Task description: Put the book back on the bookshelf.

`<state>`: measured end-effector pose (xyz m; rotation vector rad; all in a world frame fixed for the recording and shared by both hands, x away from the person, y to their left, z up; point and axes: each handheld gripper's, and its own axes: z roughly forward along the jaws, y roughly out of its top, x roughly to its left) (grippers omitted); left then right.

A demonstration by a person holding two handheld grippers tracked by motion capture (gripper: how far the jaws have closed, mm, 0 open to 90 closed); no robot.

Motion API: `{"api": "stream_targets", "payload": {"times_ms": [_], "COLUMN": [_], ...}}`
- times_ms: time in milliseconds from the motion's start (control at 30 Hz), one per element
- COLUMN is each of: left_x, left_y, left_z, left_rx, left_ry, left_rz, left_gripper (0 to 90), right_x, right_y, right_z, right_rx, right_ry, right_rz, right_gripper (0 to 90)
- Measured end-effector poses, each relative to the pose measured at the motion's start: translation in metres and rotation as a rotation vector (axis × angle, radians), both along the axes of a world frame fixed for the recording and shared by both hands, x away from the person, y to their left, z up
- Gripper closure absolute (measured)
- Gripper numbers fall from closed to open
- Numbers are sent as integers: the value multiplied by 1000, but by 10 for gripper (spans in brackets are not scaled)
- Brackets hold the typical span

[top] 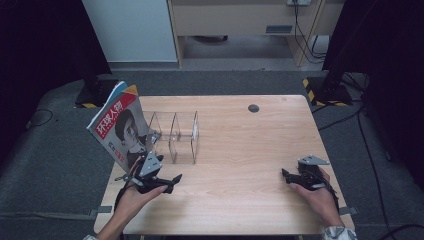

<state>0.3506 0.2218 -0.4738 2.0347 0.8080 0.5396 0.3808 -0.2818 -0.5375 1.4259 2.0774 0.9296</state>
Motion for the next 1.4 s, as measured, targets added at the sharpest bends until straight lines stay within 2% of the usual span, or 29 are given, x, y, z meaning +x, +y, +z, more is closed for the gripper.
{"api": "stream_targets", "payload": {"times_ms": [267,333,567,733,1167,1400], "left_x": [11,13,19,20,23,24], "left_y": [-26,-33,-54,-68,-106,-122], "left_z": [-1,-2,-5,-7,-11,-14], "left_rx": [11,-2,-3,14,7,23], "left_ry": [7,11,15,17,30,41], "left_rz": [-36,-50,-85,-114,-169,-198], "left_gripper": [33,33,35,37,37,39], "right_x": [0,0,0,0,0,0], "right_y": [0,0,0,0,0,0], "right_z": [0,0,0,0,0,0], "right_rx": [0,0,0,-1,-1,-3], "right_ry": [0,0,1,0,1,-1], "right_rz": [2,2,2,5,6,10], "right_gripper": [259,259,258,254,249,239]}}
